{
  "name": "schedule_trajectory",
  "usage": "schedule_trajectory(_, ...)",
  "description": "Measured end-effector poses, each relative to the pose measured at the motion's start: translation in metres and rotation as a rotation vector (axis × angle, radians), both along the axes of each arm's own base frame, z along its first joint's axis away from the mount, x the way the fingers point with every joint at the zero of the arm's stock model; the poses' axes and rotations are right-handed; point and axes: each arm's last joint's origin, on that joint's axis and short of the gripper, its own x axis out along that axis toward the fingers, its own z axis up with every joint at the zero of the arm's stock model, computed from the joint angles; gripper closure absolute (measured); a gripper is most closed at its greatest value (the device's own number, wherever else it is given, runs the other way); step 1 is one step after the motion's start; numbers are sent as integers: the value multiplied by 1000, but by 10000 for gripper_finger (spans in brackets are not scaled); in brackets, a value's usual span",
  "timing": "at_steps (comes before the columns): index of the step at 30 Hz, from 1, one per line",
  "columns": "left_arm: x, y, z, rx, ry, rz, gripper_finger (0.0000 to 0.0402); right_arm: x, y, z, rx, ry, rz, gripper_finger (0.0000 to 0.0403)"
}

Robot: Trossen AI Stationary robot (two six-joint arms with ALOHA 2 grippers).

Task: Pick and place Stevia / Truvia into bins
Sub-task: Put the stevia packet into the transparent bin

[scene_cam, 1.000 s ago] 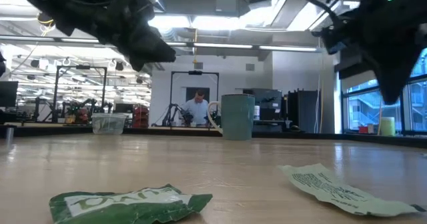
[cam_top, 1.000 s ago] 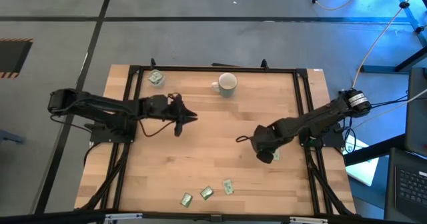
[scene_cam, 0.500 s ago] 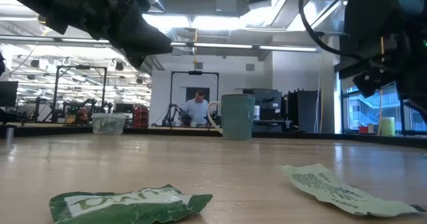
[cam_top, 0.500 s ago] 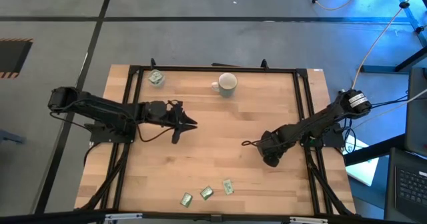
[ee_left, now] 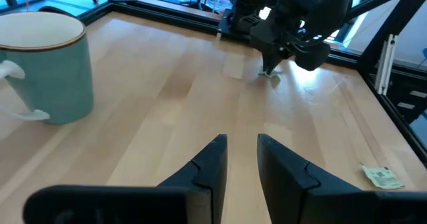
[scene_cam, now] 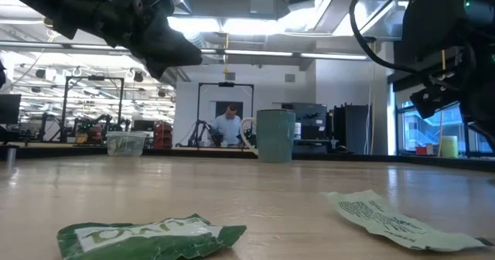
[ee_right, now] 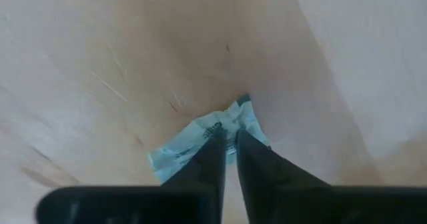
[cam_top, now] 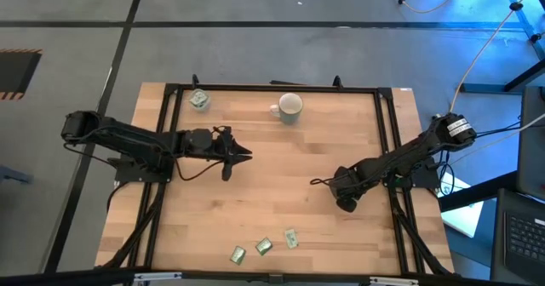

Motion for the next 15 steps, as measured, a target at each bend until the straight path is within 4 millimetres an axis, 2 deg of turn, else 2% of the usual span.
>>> schedule_trajectory(4, 0, 0, 0, -1, 0, 1, 326, 1, 0, 1, 1, -4, 25, 391)
schedule_trajectory(7, 0, 0, 0, -2, 0, 1, 327, 6, 2, 6, -19, -20, 64, 398)
schedule_trajectory(12, 0, 0, 0, 24, 2, -8, 327, 26, 5, 24, -107, -159, 167, 399)
schedule_trajectory(15, 0, -1, 0, 130, 10, -46, 327, 44, 10, 37, -160, -309, 249, 401)
